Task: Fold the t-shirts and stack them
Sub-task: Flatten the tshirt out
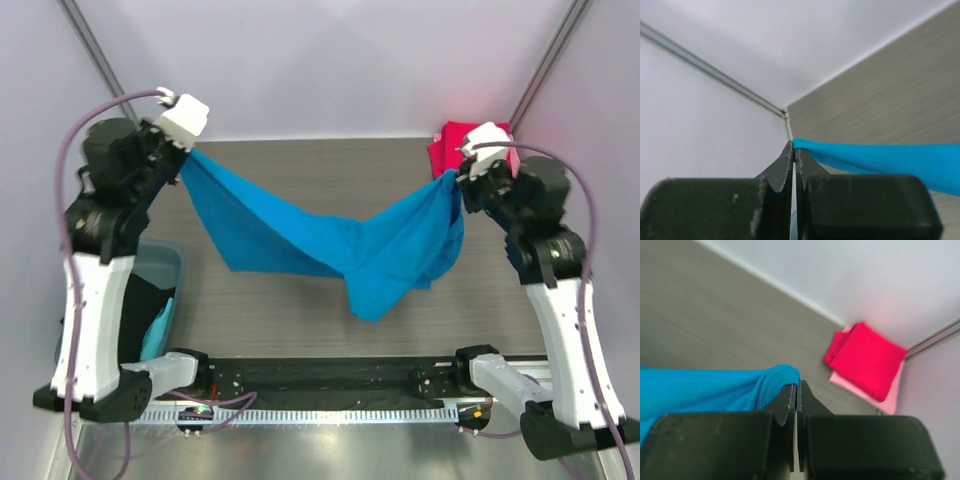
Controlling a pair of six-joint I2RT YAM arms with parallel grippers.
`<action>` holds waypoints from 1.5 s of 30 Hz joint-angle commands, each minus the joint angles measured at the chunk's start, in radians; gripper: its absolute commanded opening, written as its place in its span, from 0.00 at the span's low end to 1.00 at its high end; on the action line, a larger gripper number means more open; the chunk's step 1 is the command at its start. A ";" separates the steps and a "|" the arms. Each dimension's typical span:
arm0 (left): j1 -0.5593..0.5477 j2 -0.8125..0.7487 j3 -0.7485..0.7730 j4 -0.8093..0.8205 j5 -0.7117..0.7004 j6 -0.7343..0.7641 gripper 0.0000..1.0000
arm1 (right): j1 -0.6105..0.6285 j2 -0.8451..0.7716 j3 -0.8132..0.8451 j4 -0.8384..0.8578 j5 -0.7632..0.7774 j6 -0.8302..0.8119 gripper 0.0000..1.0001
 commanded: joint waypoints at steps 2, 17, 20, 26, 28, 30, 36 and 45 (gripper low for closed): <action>0.008 0.180 -0.128 0.085 0.106 0.021 0.00 | -0.003 0.140 -0.126 -0.020 -0.063 -0.058 0.01; 0.008 0.786 0.025 0.181 0.082 -0.047 0.00 | -0.001 0.651 0.027 0.182 0.001 -0.018 0.41; 0.006 0.785 0.064 0.177 0.082 -0.076 0.00 | -0.003 0.573 0.020 0.190 -0.061 -0.119 0.45; -0.005 0.716 -0.033 0.174 0.073 -0.068 0.00 | 0.047 0.230 -0.253 -0.140 -0.340 -0.387 0.48; -0.003 0.688 -0.061 0.174 0.068 -0.068 0.00 | 0.109 0.127 -0.383 -0.195 -0.342 -0.459 0.48; -0.003 0.670 -0.097 0.174 0.063 -0.071 0.00 | 0.146 0.055 -0.473 -0.209 -0.331 -0.516 0.48; -0.005 0.618 -0.165 0.161 0.076 -0.087 0.00 | 0.316 -0.050 -0.697 -0.186 -0.296 -0.638 0.45; -0.005 0.592 -0.191 0.157 0.068 -0.094 0.00 | 0.499 0.012 -0.837 -0.066 -0.241 -0.673 0.45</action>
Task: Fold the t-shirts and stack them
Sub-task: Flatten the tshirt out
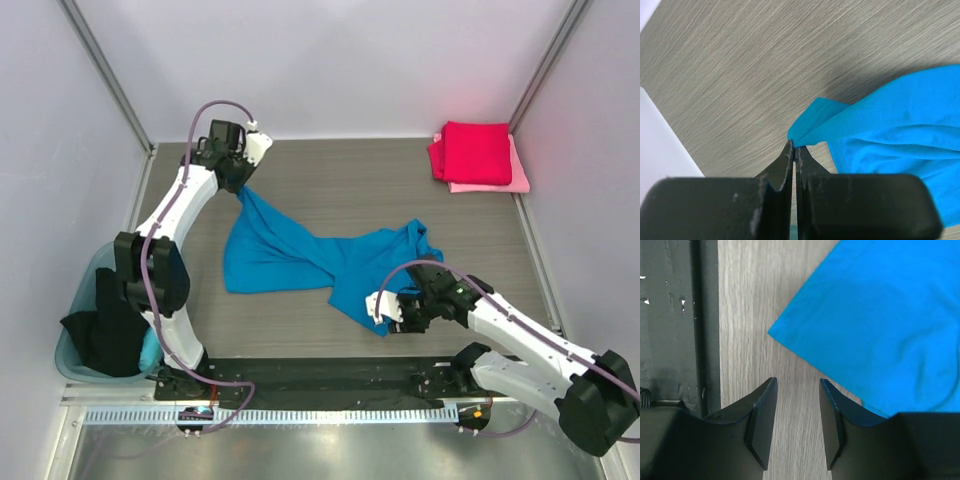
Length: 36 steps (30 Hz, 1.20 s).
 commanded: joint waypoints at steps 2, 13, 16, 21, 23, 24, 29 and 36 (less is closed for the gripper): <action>-0.002 -0.069 -0.016 0.016 -0.009 -0.017 0.00 | 0.060 0.040 -0.011 0.112 0.012 -0.027 0.46; -0.002 -0.100 -0.076 0.018 -0.023 -0.007 0.00 | 0.172 0.158 -0.043 0.252 0.023 0.013 0.46; -0.002 -0.101 -0.078 0.018 -0.031 -0.006 0.00 | 0.195 0.178 -0.045 0.258 0.028 0.014 0.45; -0.002 -0.100 -0.076 0.019 -0.038 -0.003 0.00 | 0.207 0.207 -0.052 0.261 0.031 -0.003 0.46; -0.002 -0.100 -0.075 0.019 -0.041 -0.003 0.00 | 0.210 0.211 -0.057 0.255 0.039 -0.012 0.46; -0.002 -0.100 -0.075 0.018 -0.044 -0.003 0.00 | 0.210 0.211 -0.062 0.254 0.040 -0.021 0.45; -0.002 -0.095 -0.073 0.022 -0.052 0.000 0.00 | 0.213 0.224 -0.077 0.252 0.054 -0.039 0.45; -0.002 -0.094 -0.067 0.019 -0.061 0.008 0.00 | 0.214 0.245 -0.051 0.260 0.120 -0.010 0.12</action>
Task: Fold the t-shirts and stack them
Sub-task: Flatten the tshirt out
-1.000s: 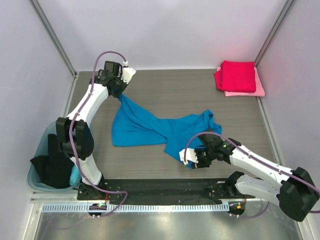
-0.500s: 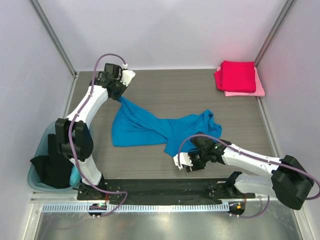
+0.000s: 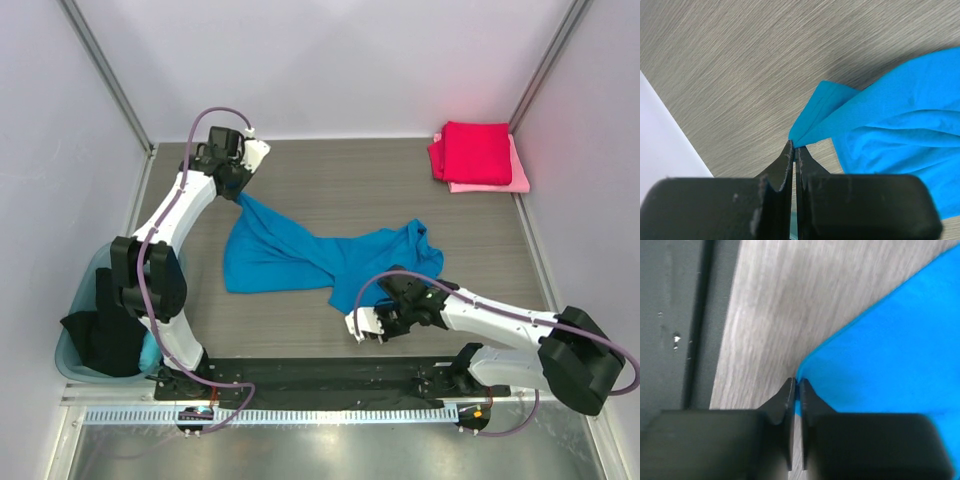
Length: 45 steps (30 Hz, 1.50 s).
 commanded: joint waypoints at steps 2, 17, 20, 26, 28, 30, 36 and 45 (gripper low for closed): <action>-0.001 -0.054 0.009 0.017 -0.022 0.021 0.00 | 0.005 -0.031 0.020 0.007 0.128 0.019 0.04; 0.022 -0.245 0.174 -0.046 0.000 0.041 0.00 | -0.277 -0.030 0.699 0.107 0.620 0.130 0.01; 0.022 -0.258 0.280 -0.073 0.000 0.029 0.00 | -0.347 0.030 0.852 0.114 0.640 0.183 0.01; 0.022 -0.307 0.423 -0.109 0.018 0.005 0.00 | -0.368 0.095 1.078 0.141 0.717 0.153 0.01; 0.022 -0.350 0.429 -0.098 0.032 0.006 0.00 | -0.366 0.096 1.123 0.147 0.743 0.121 0.01; 0.024 -0.384 0.428 -0.092 0.034 0.012 0.00 | -0.366 0.092 1.190 0.148 0.756 0.108 0.01; 0.022 -0.509 0.420 -0.092 0.021 0.032 0.00 | -0.366 0.017 1.290 0.098 0.749 0.074 0.01; 0.022 -0.672 0.402 -0.093 0.046 0.025 0.00 | -0.366 -0.178 1.295 0.006 0.630 -0.010 0.01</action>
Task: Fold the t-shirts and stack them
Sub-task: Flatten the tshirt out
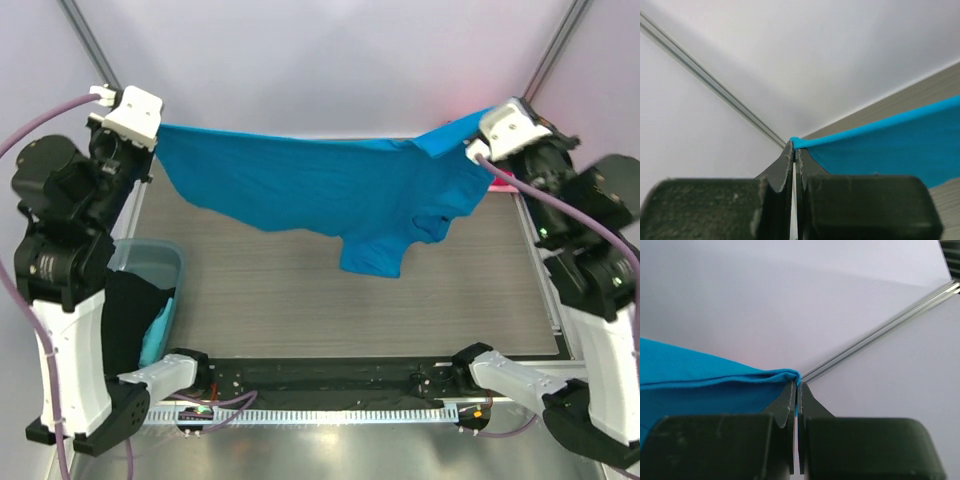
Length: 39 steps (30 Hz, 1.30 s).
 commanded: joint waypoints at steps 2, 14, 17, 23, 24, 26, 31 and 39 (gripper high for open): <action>0.013 -0.069 0.031 0.001 0.027 0.001 0.00 | 0.002 -0.069 0.091 -0.019 -0.052 -0.040 0.01; 0.036 -0.098 0.247 -0.004 0.018 0.065 0.00 | -0.060 -0.050 0.403 -0.067 -0.227 0.049 0.01; 0.036 -0.064 0.269 0.019 -0.001 0.133 0.00 | -0.061 -0.018 0.427 -0.070 -0.233 0.023 0.01; 0.036 -0.057 0.077 0.039 0.034 0.209 0.00 | -0.063 -0.027 0.242 -0.084 -0.238 -0.044 0.01; 0.036 -0.055 0.036 0.048 0.034 0.211 0.00 | -0.061 -0.033 0.207 -0.082 -0.238 -0.041 0.01; 0.036 -0.048 -0.096 0.091 0.033 0.223 0.00 | -0.061 -0.037 0.100 -0.076 -0.247 -0.032 0.01; 0.036 0.055 -0.328 0.154 0.080 0.251 0.00 | -0.061 -0.022 -0.196 -0.010 -0.258 -0.023 0.01; 0.036 0.448 -0.374 0.313 0.136 0.262 0.00 | -0.109 0.180 -0.543 0.257 -0.316 -0.047 0.01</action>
